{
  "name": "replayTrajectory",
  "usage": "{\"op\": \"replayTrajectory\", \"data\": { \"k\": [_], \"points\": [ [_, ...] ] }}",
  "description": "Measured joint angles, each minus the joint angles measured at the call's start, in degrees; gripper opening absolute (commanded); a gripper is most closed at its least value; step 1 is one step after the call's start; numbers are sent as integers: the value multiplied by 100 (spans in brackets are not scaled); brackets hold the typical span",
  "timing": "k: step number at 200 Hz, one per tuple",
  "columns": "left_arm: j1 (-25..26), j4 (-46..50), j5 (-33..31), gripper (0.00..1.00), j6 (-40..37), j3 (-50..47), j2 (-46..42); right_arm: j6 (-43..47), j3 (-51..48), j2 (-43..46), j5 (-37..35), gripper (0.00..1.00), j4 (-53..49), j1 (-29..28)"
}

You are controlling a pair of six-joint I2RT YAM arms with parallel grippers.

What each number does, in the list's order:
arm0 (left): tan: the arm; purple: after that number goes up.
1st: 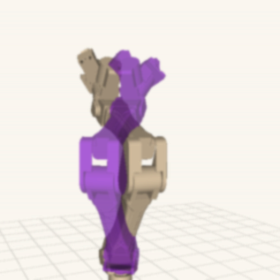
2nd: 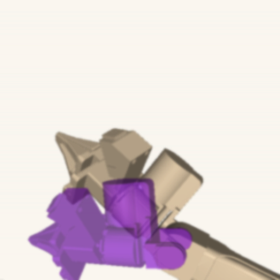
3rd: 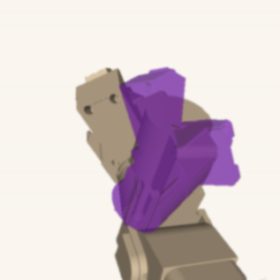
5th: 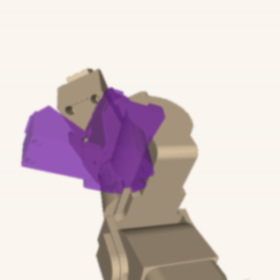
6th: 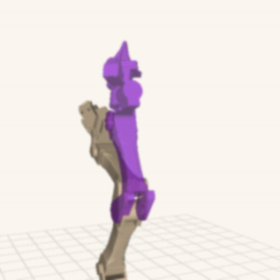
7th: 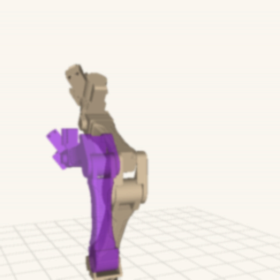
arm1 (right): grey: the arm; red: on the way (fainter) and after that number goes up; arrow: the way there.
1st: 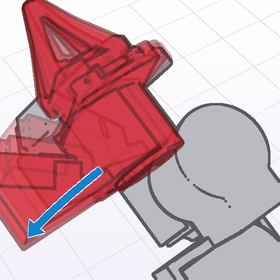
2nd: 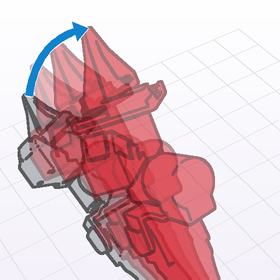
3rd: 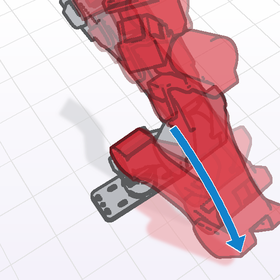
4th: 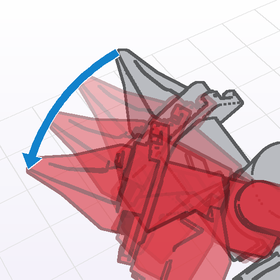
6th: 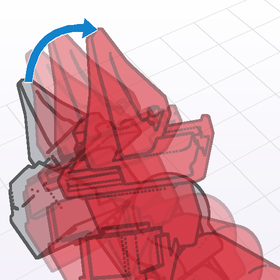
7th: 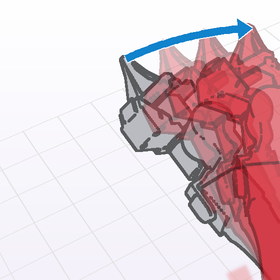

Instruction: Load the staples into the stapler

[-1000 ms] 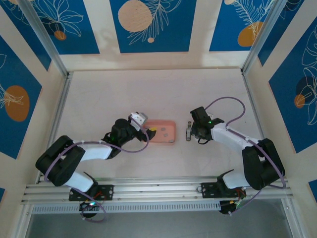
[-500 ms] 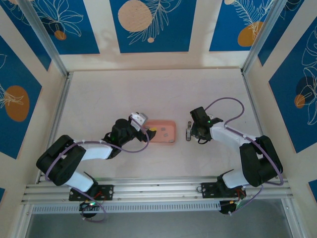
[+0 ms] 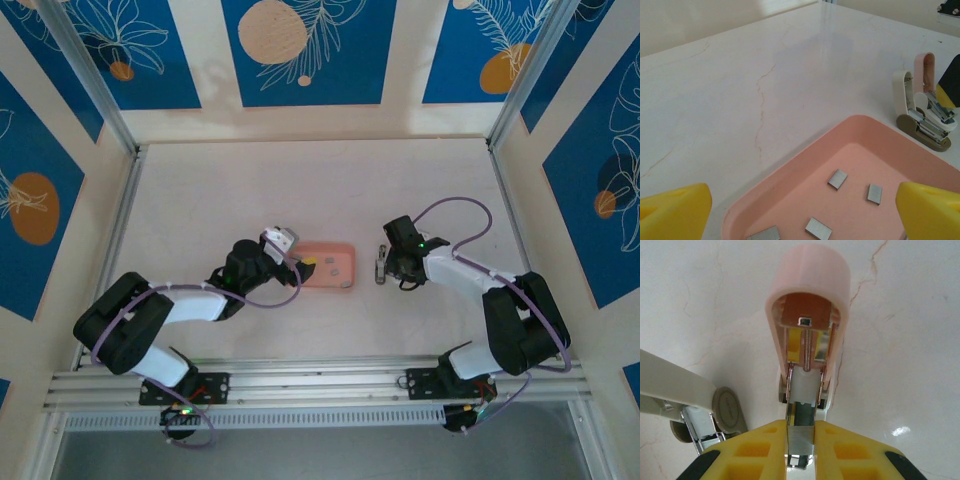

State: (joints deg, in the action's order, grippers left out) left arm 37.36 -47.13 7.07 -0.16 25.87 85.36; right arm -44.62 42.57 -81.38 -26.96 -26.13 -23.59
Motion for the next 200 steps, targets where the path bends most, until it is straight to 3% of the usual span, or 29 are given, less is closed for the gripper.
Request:
{"op": "replayTrajectory", "data": {
  "k": [200],
  "points": [
    [0,-2,0,95,0,0,2,61,7,83,22,19,-26,-37]
  ]
}}
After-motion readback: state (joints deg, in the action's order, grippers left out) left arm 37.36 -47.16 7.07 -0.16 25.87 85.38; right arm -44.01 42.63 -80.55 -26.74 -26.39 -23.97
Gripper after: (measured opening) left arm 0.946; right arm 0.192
